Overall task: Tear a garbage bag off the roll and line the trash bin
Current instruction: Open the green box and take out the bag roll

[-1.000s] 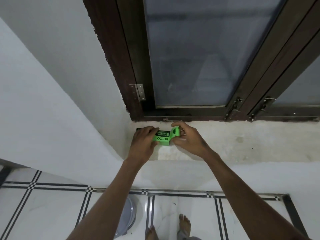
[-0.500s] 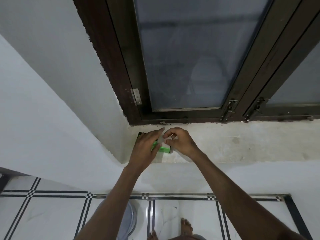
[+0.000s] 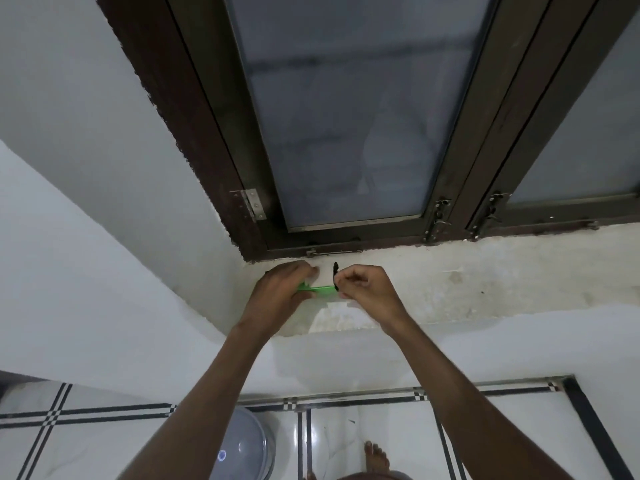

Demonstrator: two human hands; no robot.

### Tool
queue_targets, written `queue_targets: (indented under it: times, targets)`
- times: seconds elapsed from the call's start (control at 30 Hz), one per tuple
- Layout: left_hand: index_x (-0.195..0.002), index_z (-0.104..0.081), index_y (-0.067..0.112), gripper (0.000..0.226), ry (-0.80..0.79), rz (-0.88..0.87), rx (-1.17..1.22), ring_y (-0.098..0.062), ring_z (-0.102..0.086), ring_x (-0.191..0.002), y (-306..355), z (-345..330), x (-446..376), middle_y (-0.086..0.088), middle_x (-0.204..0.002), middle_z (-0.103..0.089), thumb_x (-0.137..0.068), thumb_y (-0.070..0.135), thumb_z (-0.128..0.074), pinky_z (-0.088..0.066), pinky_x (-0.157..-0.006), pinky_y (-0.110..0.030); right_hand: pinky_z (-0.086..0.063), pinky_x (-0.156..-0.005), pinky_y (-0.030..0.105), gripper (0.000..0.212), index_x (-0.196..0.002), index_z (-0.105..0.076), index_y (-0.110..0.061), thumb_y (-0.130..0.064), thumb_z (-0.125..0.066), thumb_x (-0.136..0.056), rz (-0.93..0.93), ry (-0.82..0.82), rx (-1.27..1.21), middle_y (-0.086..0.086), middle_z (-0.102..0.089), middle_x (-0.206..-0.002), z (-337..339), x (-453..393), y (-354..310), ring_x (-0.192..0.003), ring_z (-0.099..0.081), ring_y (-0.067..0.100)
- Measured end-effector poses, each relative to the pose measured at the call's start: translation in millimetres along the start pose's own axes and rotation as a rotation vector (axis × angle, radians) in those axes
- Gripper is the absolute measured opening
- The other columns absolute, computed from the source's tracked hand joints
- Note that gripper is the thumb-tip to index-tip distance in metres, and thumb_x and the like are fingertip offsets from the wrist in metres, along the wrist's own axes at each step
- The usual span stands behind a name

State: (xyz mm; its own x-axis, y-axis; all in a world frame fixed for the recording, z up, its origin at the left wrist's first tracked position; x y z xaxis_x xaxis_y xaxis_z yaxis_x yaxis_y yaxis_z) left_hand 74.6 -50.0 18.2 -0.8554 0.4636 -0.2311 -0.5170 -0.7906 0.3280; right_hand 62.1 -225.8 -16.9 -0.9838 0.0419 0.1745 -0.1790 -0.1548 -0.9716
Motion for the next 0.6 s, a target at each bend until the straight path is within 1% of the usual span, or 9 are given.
queue_targets:
  times: [0.07,0.1,0.23,0.3,0.37,0.5,0.53,0.6]
  targets:
    - [-0.121,-0.067,0.015,0.045,0.065,0.023,0.035,-0.027,-0.065,-0.110,3,8,-2,-0.006,-0.124,-0.069,-0.079,0.021,-0.081,-0.054,-0.087,-0.034,-0.061,-0.082,0.038,0.010,-0.094,-0.077,-0.010,-0.005,-0.072,-0.086,0.046,0.051,-0.045,0.009,-0.076,-0.091,9,1,-13,-0.088,-0.072,0.026]
    - [-0.122,-0.067,0.015,0.046,0.083,0.032,0.045,-0.027,-0.065,-0.112,6,11,-3,-0.006,-0.125,-0.068,-0.079,0.022,-0.082,-0.054,-0.089,-0.035,-0.061,-0.080,0.035,0.011,-0.096,-0.076,-0.008,-0.007,-0.074,-0.085,0.069,0.068,-0.053,0.009,-0.076,-0.091,14,2,-21,-0.088,-0.072,0.024]
    - [-0.122,-0.067,0.015,0.046,0.132,0.030,0.026,-0.030,-0.064,-0.113,11,18,-5,-0.007,-0.127,-0.067,-0.078,0.022,-0.082,-0.054,-0.090,-0.037,-0.056,-0.075,0.024,0.010,-0.092,-0.078,-0.012,-0.018,-0.078,-0.083,0.166,0.086,0.110,0.000,-0.075,-0.088,25,2,-49,-0.082,-0.070,0.011]
    - [-0.121,-0.068,0.015,0.046,0.156,0.022,0.004,-0.032,-0.064,-0.114,18,24,-7,-0.008,-0.127,-0.067,-0.078,0.021,-0.082,-0.055,-0.090,-0.039,-0.054,-0.074,0.023,0.009,-0.091,-0.078,-0.013,-0.019,-0.077,-0.084,0.206,0.118,0.189,-0.001,-0.073,-0.090,29,1,-58,-0.083,-0.067,0.011]
    - [-0.119,-0.069,0.013,0.045,0.178,-0.007,-0.039,-0.033,-0.064,-0.114,26,33,-10,-0.009,-0.125,-0.068,-0.077,0.020,-0.083,-0.056,-0.089,-0.040,-0.054,-0.073,0.024,0.007,-0.091,-0.078,-0.013,-0.015,-0.075,-0.085,0.254,0.152,0.189,0.000,-0.071,-0.091,33,0,-64,-0.082,-0.065,0.012]
    - [-0.115,-0.070,0.012,0.046,0.209,-0.097,-0.136,-0.032,-0.066,-0.107,38,49,-18,-0.008,-0.117,-0.070,-0.072,0.021,-0.086,-0.058,-0.081,-0.038,-0.048,-0.069,0.009,0.005,-0.089,-0.077,-0.010,-0.009,-0.074,-0.085,0.352,0.214,0.208,-0.001,-0.068,-0.090,35,4,-73,-0.076,-0.062,0.004]
    - [-0.114,-0.070,0.012,0.046,0.209,-0.114,-0.150,-0.031,-0.066,-0.106,39,52,-20,-0.007,-0.116,-0.070,-0.072,0.022,-0.086,-0.059,-0.079,-0.037,-0.048,-0.068,0.009,0.004,-0.088,-0.076,-0.009,-0.008,-0.073,-0.085,0.360,0.224,0.222,-0.002,-0.066,-0.090,35,4,-74,-0.076,-0.062,0.003]
    - [-0.112,-0.071,0.011,0.047,0.198,-0.139,-0.180,-0.031,-0.066,-0.104,42,55,-23,-0.008,-0.113,-0.070,-0.069,0.021,-0.088,-0.060,-0.075,-0.036,-0.049,-0.068,0.015,0.003,-0.087,-0.073,-0.010,-0.008,-0.070,-0.087,0.362,0.217,0.270,-0.002,-0.064,-0.091,33,2,-74,-0.076,-0.061,0.007]
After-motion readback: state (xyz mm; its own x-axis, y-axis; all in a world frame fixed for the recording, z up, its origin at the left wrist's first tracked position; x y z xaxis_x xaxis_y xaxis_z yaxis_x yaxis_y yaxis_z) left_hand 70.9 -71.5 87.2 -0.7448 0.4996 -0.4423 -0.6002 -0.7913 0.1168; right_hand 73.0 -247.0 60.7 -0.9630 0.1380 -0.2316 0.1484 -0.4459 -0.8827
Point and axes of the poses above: each hand's wrist, its own x-axis away from the middle knuckle, its own z-axis out of the back of the hand, y = z × x, the point moved 6 cm from there along -x, towards the middle knuckle
